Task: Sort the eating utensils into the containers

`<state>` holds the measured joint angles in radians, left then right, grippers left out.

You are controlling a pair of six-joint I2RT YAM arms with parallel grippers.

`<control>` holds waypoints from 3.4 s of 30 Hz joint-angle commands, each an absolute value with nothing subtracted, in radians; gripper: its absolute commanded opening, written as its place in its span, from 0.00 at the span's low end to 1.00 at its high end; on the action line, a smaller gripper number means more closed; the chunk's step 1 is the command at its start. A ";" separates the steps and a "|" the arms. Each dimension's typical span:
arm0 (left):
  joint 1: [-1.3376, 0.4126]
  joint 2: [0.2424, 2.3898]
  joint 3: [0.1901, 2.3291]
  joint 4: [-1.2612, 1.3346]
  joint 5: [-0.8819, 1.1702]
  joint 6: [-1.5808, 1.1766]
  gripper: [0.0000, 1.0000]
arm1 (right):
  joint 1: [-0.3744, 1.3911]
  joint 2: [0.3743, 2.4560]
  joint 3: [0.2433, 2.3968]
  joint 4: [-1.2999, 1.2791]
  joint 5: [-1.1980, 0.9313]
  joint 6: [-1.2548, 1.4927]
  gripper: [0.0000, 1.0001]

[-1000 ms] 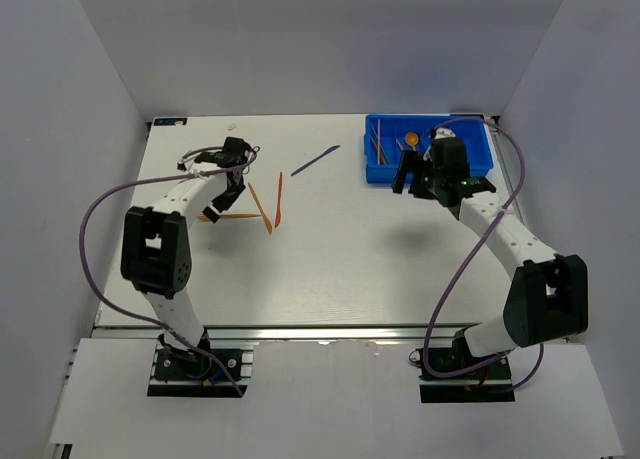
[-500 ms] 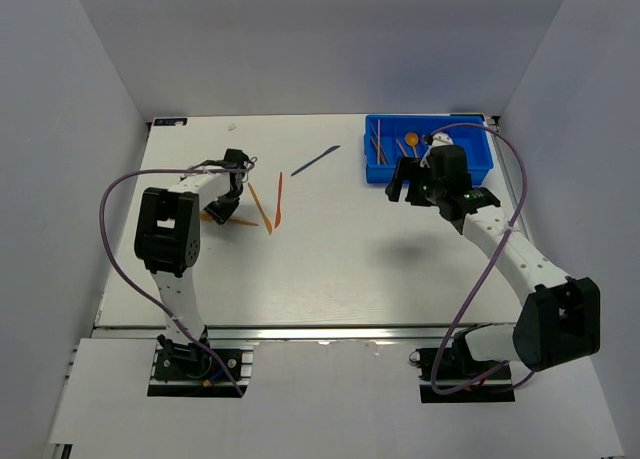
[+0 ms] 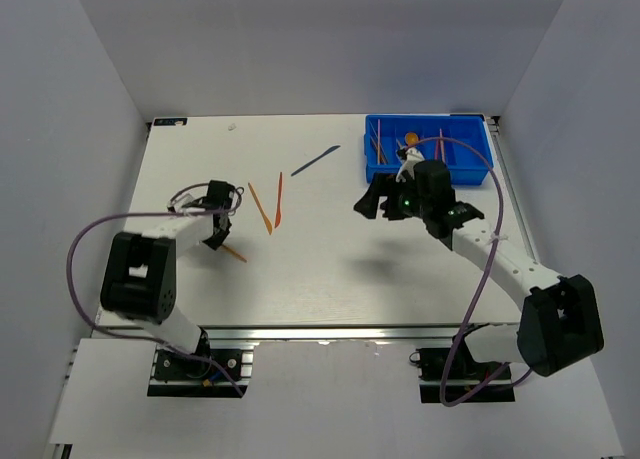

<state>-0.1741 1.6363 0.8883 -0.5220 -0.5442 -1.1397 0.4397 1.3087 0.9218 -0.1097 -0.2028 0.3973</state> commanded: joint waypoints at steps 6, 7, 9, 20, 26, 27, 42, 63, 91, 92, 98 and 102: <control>-0.368 1.201 0.749 -0.255 -0.270 -0.871 0.00 | 0.583 1.281 0.761 0.443 -0.470 0.766 0.89; -0.382 1.183 0.741 -0.232 -0.249 -0.879 0.00 | 0.609 1.281 0.749 0.507 -0.456 0.781 0.88; -0.406 1.157 0.730 -0.215 -0.186 -0.914 0.00 | 0.696 1.292 0.791 0.467 -0.355 0.753 0.88; -0.531 1.224 0.842 -0.086 0.035 -0.954 0.00 | 0.798 1.460 0.980 0.266 -0.132 0.641 0.72; -0.540 1.229 0.845 -0.061 0.047 -0.962 0.00 | 0.816 1.491 1.022 0.218 -0.115 0.597 0.69; -0.540 1.229 0.842 -0.054 0.049 -0.965 0.00 | 0.816 1.494 1.020 0.219 -0.123 0.595 0.68; -0.541 1.226 0.853 -0.024 0.074 -0.960 0.87 | 0.802 1.560 1.057 0.207 -0.083 0.557 0.00; -0.540 0.881 0.914 -0.532 -0.445 -0.367 0.98 | 0.072 2.150 1.940 -0.325 0.147 0.200 0.00; -0.540 0.792 0.836 -0.471 -0.388 -0.370 0.98 | 0.052 2.194 1.888 -0.258 0.181 0.172 0.55; -0.540 0.793 0.835 -0.471 -0.390 -0.371 0.98 | 0.051 2.189 1.894 -0.268 0.186 0.170 0.58; -0.540 0.822 0.842 -0.476 -0.419 -0.406 0.98 | 0.052 2.120 1.922 -0.302 0.184 0.170 0.65; -0.537 0.902 0.873 -0.492 -0.434 -0.455 0.98 | 0.054 2.024 1.899 -0.305 0.178 0.189 0.68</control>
<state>-0.5396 0.8524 0.8455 -0.4858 -0.4137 -0.4133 0.0536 2.1536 1.8755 -0.3214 0.1738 0.1799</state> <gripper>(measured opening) 0.979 0.677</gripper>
